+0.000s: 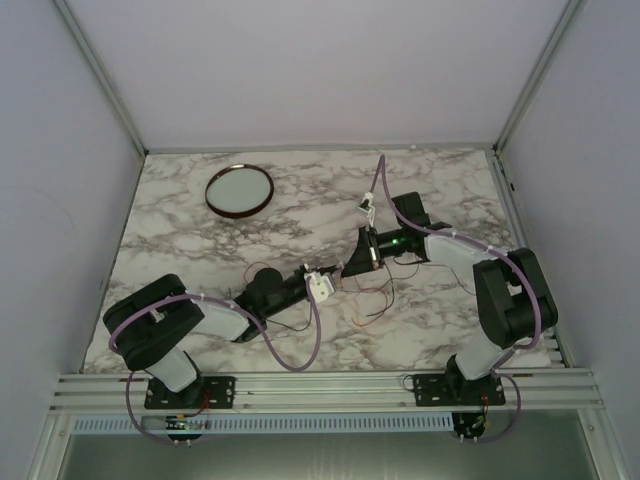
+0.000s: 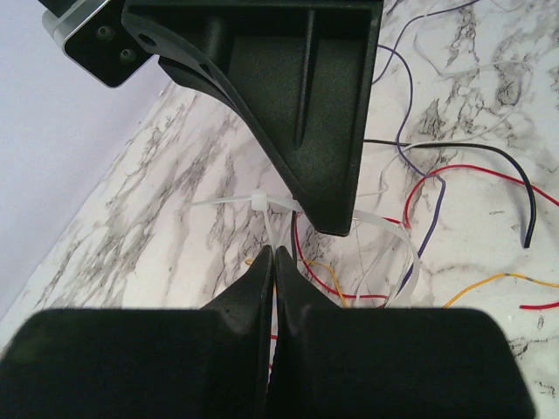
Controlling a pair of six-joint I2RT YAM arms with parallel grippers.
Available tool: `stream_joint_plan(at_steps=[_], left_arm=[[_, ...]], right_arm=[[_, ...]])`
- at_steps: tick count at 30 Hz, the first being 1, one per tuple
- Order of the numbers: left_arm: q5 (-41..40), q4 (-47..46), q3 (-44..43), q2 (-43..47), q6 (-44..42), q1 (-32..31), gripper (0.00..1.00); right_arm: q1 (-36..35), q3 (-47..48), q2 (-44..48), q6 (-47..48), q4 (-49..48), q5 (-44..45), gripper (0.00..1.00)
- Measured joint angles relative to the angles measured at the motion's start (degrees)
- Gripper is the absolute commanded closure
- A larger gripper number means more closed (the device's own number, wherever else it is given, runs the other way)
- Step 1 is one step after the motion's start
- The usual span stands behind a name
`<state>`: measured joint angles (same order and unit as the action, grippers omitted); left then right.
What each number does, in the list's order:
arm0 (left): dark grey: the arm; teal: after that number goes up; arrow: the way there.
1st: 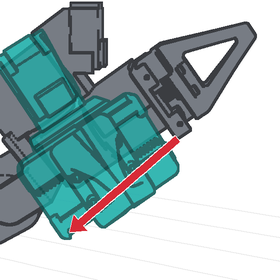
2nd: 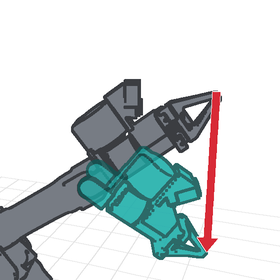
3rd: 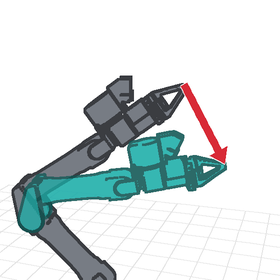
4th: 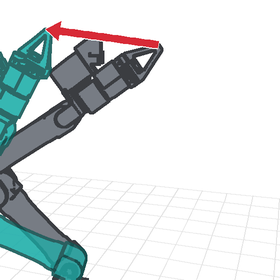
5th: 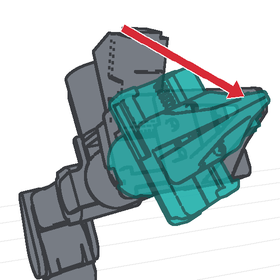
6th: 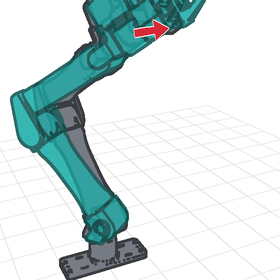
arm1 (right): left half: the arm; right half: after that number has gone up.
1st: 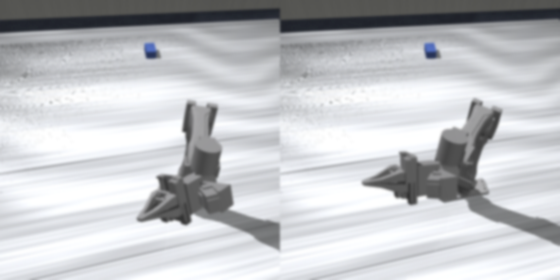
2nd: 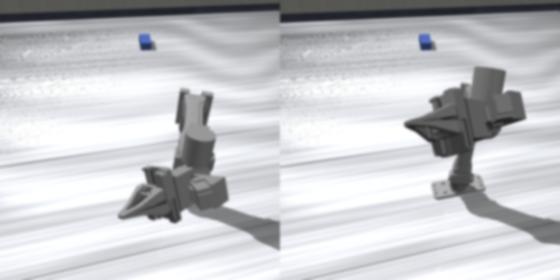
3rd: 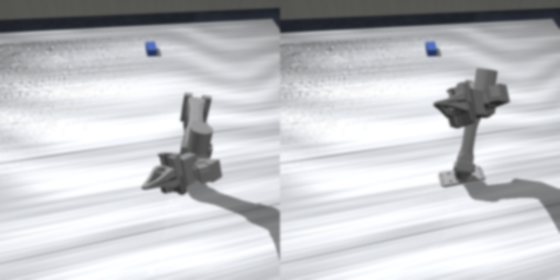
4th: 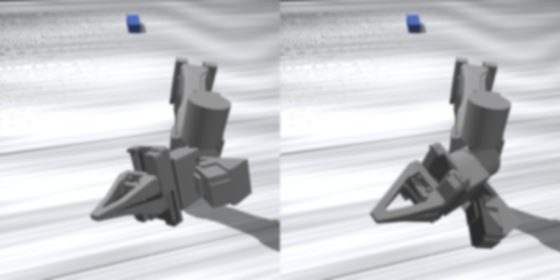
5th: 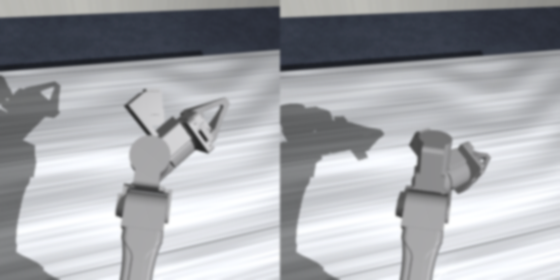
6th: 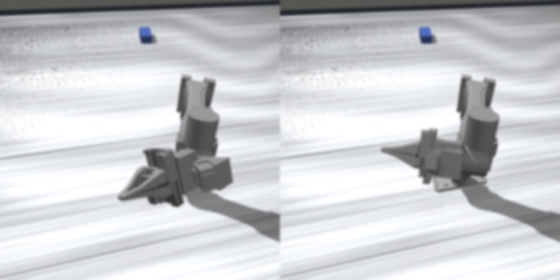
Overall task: Zip-tie the wires
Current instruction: Tie the cable at the center of the board.
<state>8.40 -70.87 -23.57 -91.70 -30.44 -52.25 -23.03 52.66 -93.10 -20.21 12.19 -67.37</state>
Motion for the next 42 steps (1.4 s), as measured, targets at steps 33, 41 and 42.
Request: stream_joint_plan(at_steps=[33,41,42], left_arm=[[-1.7,1.0,0.0,0.0,-0.6,-1.4,0.90],[-2.8,1.8,0.0,0.0,2.6,-1.9,0.77],[-3.0,1.9,0.0,0.0,2.8,-1.9,0.76]], right_arm=[[0.1,1.9,0.4,1.5,1.3,3.6,1.00],[-0.2,0.2,3.0,1.7,-1.1,6.8,1.00],[-0.4,-0.2,3.0,1.7,-1.3,7.0,1.00]])
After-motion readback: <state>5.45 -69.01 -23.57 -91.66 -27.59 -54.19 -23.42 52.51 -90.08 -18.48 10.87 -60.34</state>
